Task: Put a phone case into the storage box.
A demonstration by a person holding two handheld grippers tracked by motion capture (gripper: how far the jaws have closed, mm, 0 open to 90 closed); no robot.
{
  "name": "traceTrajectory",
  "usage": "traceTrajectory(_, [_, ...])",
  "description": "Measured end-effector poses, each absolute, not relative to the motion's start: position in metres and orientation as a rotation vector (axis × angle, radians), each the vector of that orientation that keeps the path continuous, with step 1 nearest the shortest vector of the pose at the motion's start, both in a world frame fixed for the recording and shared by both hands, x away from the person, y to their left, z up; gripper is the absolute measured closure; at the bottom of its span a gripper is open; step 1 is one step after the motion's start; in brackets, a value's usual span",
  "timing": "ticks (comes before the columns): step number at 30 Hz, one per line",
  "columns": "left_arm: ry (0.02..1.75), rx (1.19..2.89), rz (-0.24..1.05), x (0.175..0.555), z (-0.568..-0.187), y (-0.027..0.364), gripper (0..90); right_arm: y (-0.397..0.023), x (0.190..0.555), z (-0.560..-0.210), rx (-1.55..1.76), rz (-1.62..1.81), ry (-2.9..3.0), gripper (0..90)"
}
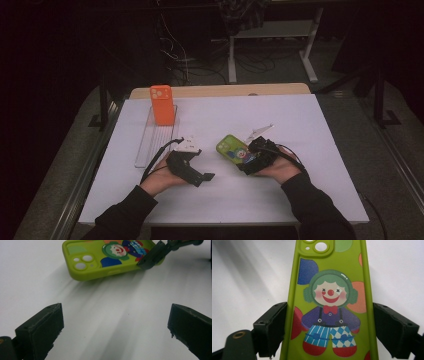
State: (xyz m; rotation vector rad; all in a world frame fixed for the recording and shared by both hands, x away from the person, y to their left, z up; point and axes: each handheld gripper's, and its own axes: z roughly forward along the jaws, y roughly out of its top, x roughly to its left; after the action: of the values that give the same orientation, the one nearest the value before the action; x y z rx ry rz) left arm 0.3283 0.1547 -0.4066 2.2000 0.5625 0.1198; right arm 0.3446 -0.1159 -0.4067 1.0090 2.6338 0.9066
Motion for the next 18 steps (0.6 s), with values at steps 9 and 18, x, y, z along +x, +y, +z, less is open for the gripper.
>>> traceTrajectory(9, [0.421,2.201,0.130,0.342,-0.380,0.152,0.0,-0.138,0.352,-0.388,0.748,0.984,2.747,15.2])
traceTrajectory(18, [0.230,2.225,0.062,0.348,-0.362,0.139,0.0,-0.129,0.354,-0.383,0.411,1.026,2.859,15.2])
